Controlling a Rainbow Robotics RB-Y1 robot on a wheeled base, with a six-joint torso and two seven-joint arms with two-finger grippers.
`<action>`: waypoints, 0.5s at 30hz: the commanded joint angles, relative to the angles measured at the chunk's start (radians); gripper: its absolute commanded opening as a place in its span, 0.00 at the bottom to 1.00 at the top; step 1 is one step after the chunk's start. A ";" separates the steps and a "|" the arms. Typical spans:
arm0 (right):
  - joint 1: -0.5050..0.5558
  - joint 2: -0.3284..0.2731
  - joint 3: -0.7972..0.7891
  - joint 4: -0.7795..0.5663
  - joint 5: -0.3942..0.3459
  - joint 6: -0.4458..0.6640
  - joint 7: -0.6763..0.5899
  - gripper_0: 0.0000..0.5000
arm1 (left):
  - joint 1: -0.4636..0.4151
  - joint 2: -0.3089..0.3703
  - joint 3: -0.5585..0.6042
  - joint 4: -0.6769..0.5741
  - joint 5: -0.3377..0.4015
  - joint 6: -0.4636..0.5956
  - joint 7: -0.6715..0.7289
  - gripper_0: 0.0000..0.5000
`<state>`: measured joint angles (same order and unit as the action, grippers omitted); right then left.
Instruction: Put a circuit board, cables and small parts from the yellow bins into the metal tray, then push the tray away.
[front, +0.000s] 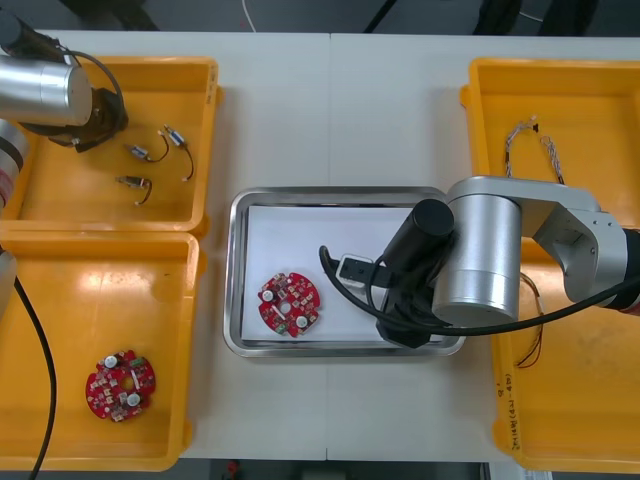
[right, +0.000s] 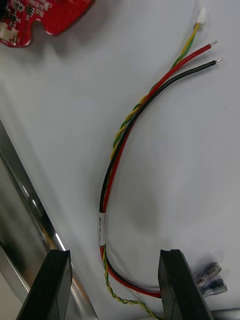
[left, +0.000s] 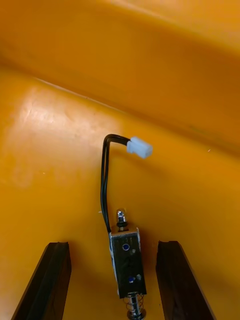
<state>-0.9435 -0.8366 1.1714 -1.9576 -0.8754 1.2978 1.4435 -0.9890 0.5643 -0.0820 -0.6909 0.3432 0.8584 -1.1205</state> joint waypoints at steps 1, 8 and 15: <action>-0.031 0.005 0.007 -0.003 -0.005 -0.023 0.023 1.00 | -0.048 -0.015 -0.008 0.001 0.014 -0.007 0.047 0.98; -0.031 -0.004 -0.059 -0.018 -0.014 -0.014 0.020 1.00 | -0.048 -0.018 -0.010 0.001 0.016 -0.004 0.048 0.01; -0.031 -0.016 -0.217 -0.046 -0.137 0.106 0.017 1.00 | -0.048 -0.017 -0.008 -0.006 0.017 0.027 0.039 0.00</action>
<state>-0.9452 -0.8370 1.0543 -1.9624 -0.9758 1.3602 1.4434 -0.9913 0.5611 -0.0820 -0.6889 0.3511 0.8636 -1.1205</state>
